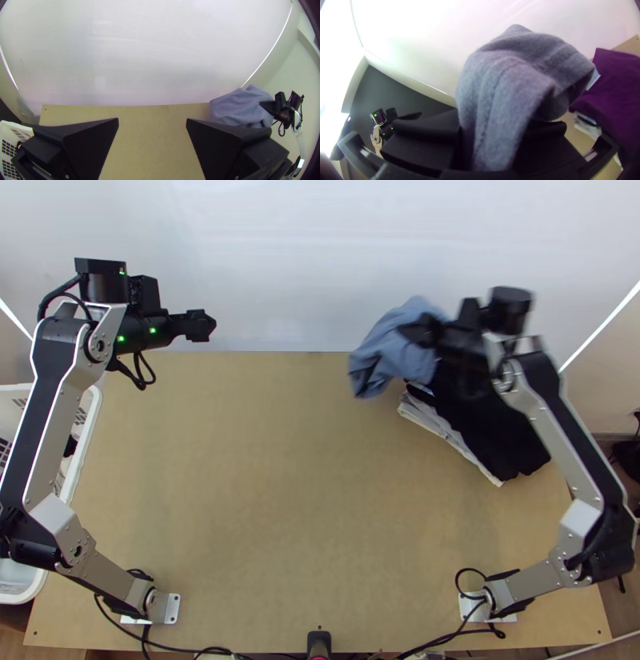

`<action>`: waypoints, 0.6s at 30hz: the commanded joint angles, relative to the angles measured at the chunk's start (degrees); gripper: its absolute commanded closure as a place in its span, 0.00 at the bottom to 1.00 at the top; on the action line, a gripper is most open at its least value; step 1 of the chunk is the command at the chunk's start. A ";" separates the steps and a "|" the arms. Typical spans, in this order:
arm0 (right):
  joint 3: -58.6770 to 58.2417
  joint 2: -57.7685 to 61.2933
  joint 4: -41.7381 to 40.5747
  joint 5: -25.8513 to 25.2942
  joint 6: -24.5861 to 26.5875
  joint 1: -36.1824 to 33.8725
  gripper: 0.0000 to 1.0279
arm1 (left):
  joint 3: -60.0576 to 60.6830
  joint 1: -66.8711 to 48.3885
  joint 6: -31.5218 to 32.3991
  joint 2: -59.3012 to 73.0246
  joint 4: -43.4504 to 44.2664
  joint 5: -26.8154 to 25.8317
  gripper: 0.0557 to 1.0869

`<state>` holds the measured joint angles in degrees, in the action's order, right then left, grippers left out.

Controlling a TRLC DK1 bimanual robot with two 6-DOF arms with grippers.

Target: Fold the t-shirt

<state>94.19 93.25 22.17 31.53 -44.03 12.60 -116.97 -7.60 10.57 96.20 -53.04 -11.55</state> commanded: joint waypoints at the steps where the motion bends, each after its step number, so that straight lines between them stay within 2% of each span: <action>1: 2.22 -1.67 1.21 5.47 4.66 -10.84 0.97 | 0.25 0.83 -0.81 -0.23 0.04 -0.67 0.04; 9: 7.76 3.43 1.21 6.79 4.83 -16.73 0.97 | 0.42 0.83 -1.78 -0.05 0.65 -0.84 0.04; 18: 12.51 8.26 1.12 6.79 3.95 -16.47 0.97 | 0.86 1.79 -1.87 -0.14 0.74 -0.93 0.04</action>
<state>103.00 98.04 23.27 38.06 -39.53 -2.92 -116.53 -6.52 8.93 96.09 -52.31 -12.38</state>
